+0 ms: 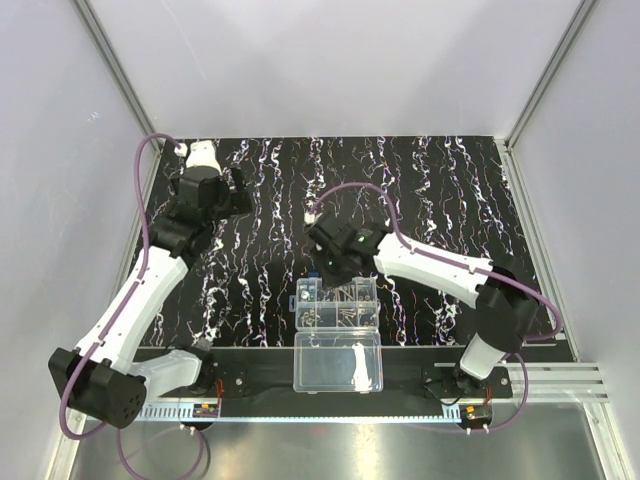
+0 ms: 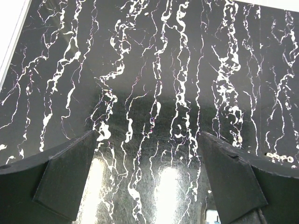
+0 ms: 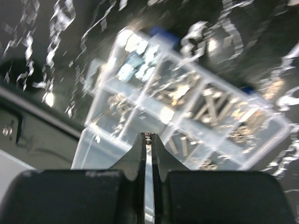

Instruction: Sort the screws and nuts into containers

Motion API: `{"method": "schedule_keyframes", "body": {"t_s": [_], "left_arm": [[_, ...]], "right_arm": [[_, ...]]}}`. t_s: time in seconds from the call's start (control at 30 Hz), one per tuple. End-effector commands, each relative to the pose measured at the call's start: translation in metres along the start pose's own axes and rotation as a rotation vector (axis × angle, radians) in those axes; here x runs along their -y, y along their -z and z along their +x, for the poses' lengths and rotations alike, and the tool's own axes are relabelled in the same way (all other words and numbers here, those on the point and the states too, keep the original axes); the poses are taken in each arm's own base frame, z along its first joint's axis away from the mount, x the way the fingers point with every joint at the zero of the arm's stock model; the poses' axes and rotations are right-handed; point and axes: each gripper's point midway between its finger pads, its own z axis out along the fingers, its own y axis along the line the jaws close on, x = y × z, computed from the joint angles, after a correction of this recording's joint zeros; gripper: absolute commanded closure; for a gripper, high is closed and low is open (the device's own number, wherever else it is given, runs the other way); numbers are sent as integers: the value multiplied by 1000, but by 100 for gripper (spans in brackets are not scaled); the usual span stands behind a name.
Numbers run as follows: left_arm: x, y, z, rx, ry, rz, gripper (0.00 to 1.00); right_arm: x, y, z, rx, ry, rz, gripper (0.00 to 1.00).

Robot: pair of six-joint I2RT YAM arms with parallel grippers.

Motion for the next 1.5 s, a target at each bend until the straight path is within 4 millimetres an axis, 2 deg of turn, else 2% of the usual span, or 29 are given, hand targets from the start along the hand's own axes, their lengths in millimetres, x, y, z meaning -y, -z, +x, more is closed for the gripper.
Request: {"method": "schedule_keyframes", "body": {"t_s": [0.0,0.13,0.7,1.1,1.17,1.2,1.3,1.33,1.47], "left_arm": [[1,15,-30,88,48,19,1],[4,18,-32,94,58,35,1],[7,17,-30,87,59,53,1],[7,14,-28,79,54,43,1],[6,13,-28,78,55,42,1],[6,13,-28,79,54,43,1],[6,13,-28,79,56,42,1],[7,14,-27,78,53,44,1],[6,14,-29,83,53,43,1]], "right_arm": [[-23,1,14,-3,11,-44,100],[-26,-8,28,-29,23,-29,100],[-26,-33,52,-93,50,3,100],[-19,-40,51,-96,64,45,100],[-19,-40,53,-101,64,46,95],[-19,-40,52,-99,62,46,89],[-19,-38,52,-95,65,44,78],[-20,-37,51,-92,63,40,70],[-27,-28,40,-65,64,15,59]]}}
